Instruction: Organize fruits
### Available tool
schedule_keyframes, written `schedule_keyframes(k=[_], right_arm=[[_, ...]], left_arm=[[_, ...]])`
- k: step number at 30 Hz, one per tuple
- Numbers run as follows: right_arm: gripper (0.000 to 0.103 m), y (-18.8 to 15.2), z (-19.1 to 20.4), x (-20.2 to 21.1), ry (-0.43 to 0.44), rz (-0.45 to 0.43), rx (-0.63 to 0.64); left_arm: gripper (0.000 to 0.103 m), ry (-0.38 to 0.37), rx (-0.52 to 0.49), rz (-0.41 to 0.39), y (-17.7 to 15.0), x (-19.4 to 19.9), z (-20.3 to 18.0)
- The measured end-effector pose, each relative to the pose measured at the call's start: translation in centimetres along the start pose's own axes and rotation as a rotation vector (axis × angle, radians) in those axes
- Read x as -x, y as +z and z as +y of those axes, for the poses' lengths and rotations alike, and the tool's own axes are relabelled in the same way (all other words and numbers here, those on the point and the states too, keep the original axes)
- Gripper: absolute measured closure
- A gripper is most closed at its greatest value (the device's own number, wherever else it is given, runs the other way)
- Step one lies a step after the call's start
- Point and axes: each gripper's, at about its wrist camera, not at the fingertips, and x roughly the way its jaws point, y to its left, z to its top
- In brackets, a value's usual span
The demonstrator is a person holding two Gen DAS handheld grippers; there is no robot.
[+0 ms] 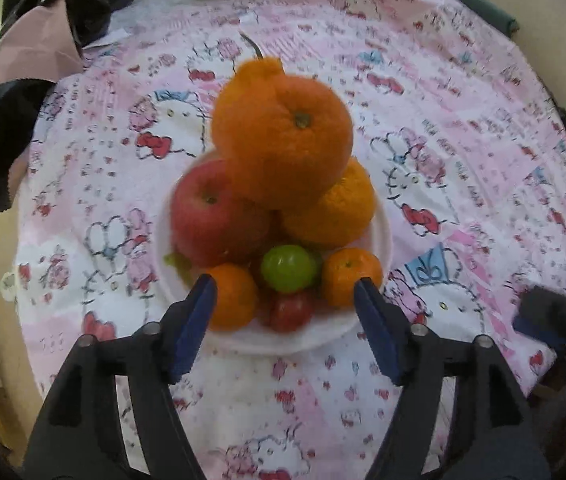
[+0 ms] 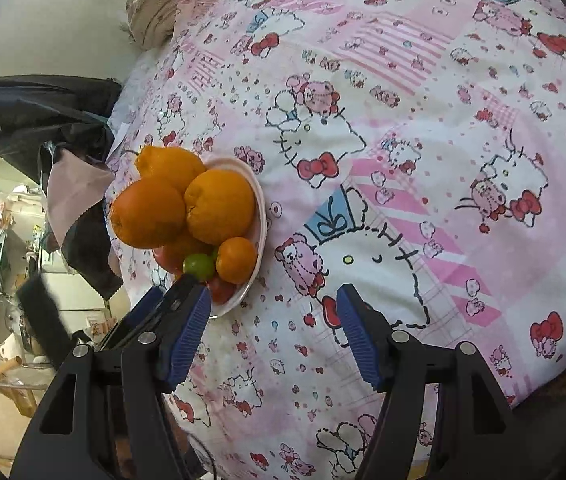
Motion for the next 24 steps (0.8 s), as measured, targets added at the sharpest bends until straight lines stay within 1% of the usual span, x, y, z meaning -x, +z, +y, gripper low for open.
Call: schedule_keyframes(k=[3,4,5,7,9,11,13,15,17,18,21,23,24], right_arm=[[0.035,0.0,0.9,0.7,-0.022,-0.03,0.043],[0.034,-0.2,1.4,1.1,-0.046,-0.053,0.071],[0.032,-0.4,2.3,1.6,-0.082,-0.086,0.113],[0.017,-1.1,4.3,2.6,-0.136,-0.145,0.218],[0.012,-1.7,6.1,3.5,-0.152,-0.198,0.308],[0.01,-2.7,8.3,4.7,-0.171,-0.246,0.422],[0.002,-3.8,9.8,5.6,-0.179,-0.271,0.518],[0.0,-4.6,10.6,6.2,-0.175,-0.287,0.57],[0.0,-5.9,11.0,6.8,-0.172,-0.31,0.627],[0.0,-6.3,11.0,6.9,-0.17,-0.317,0.642],[0.0,-7.3,10.8,6.7,-0.166,-0.334,0.649],[0.0,-7.7,10.7,6.2,-0.177,-0.349,0.651],[0.0,-7.9,10.6,5.9,-0.172,-0.367,0.653]], left_arm=[[0.035,0.022,0.012,-0.033,-0.9,2.4,1.1],[0.035,0.034,0.026,-0.056,-1.4,3.6,1.8],[0.035,0.064,0.045,-0.088,-1.8,4.8,2.6],[0.035,0.104,0.074,-0.131,-2.5,6.9,3.8],[0.035,0.103,0.102,-0.165,-2.9,8.8,4.7],[0.035,0.109,0.124,-0.208,-3.2,10.8,5.5],[0.035,0.106,0.137,-0.256,-3.6,12.8,5.9],[0.034,0.114,0.142,-0.284,-4.0,14.1,6.0],[0.027,0.122,0.144,-0.313,-4.6,15.2,6.0],[0.026,0.117,0.15,-0.324,-4.9,15.5,6.1],[0.022,0.105,0.167,-0.346,-6.0,16.1,6.3],[0.017,0.106,0.174,-0.35,-6.7,15.8,6.5],[0.016,0.107,0.178,-0.348,-6.9,15.8,6.5]])
